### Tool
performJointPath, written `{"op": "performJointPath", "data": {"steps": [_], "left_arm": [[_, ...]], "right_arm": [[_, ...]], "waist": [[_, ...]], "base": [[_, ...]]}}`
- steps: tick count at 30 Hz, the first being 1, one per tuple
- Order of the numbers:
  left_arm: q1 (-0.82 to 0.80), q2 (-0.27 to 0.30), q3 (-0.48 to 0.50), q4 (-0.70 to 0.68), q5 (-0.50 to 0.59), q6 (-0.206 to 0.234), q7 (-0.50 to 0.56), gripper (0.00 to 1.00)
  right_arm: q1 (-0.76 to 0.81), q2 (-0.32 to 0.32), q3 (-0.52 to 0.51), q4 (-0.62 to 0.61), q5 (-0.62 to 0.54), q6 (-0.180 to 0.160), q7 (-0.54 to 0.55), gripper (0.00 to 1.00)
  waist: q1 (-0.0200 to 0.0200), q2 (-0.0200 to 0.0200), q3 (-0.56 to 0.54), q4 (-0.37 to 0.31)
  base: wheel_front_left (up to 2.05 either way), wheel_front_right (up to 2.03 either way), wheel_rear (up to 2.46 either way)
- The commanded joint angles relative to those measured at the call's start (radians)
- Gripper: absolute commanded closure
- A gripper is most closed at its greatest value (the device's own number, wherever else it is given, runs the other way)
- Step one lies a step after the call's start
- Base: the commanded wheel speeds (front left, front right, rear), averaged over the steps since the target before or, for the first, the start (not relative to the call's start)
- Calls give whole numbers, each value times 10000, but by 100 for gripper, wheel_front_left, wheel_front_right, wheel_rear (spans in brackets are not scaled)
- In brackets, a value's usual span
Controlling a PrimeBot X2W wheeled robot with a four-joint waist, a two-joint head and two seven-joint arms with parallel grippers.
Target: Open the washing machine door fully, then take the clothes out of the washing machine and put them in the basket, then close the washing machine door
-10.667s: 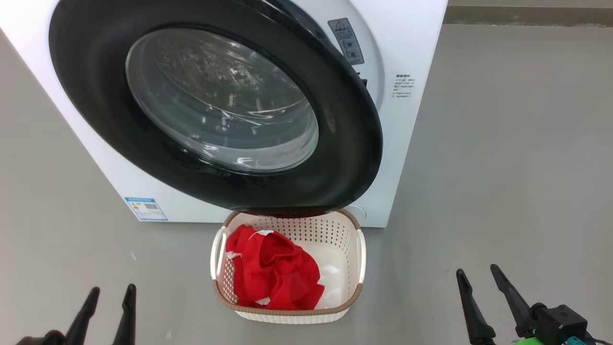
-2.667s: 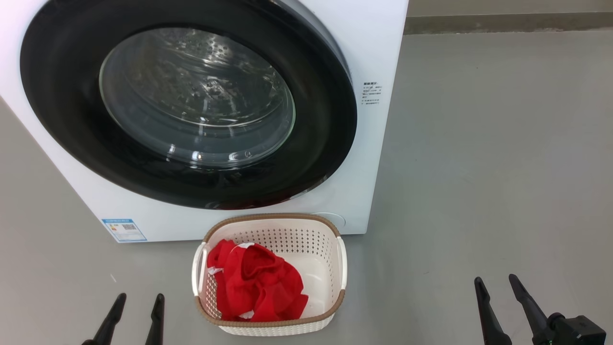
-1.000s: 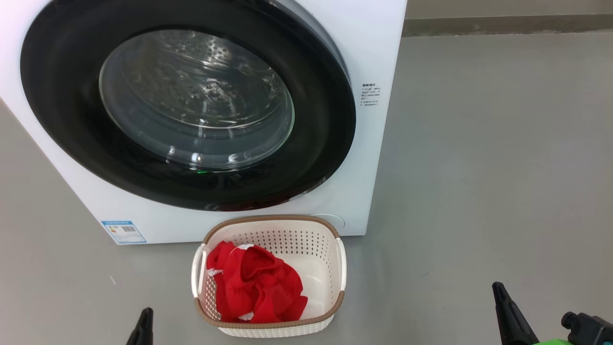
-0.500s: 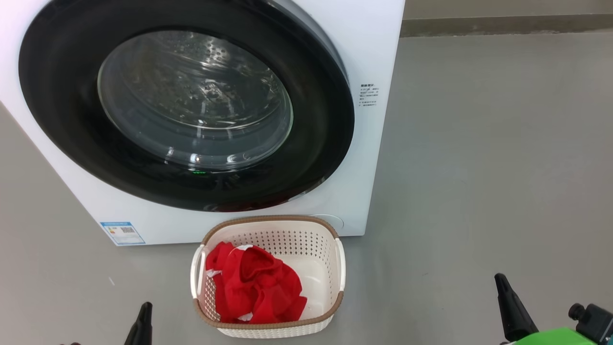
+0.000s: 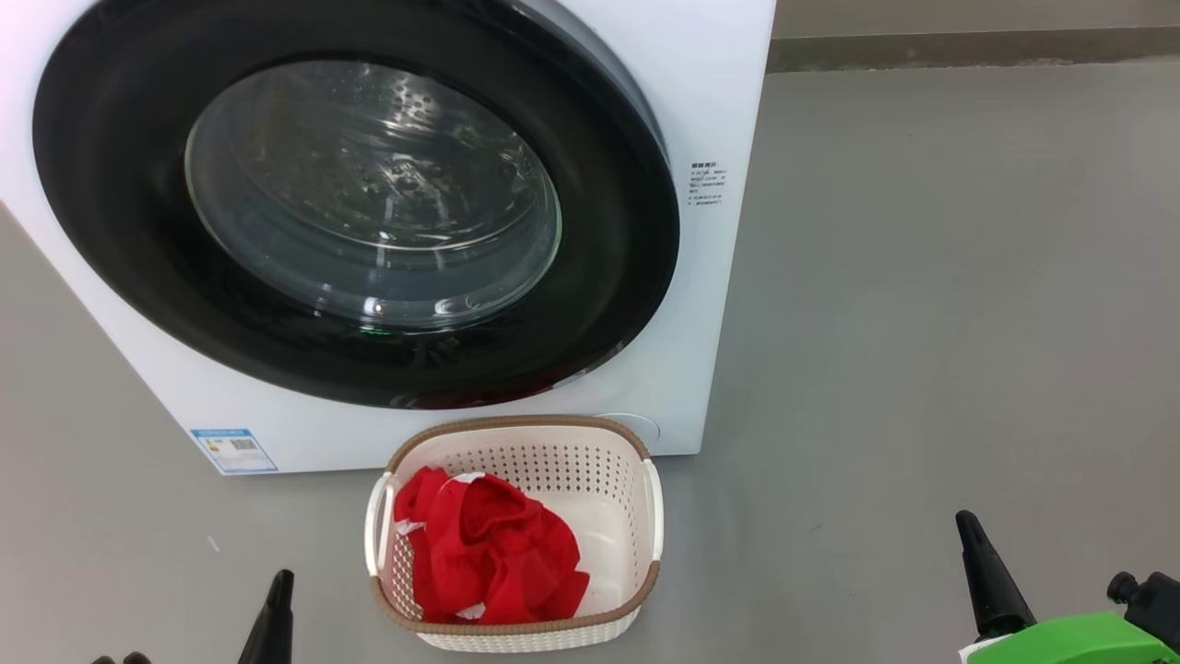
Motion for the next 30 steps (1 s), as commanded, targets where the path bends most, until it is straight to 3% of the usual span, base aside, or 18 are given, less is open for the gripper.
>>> {"op": "performJointPath", "data": {"steps": [1,30], "left_arm": [[-476,89,276,-213,-328,-37,76,100],[-907,-114,515,-212,-3264,-52,881,100]], "right_arm": [[-508,-188,44,-225,331,-6,66,100],[-1115,-248,-107,-193,3263,-9,883,100]], "waist": [[-1,0,-2,-4],[-1,0,-26,-75]], "base": [[0,0,0],[0,0,0]]}}
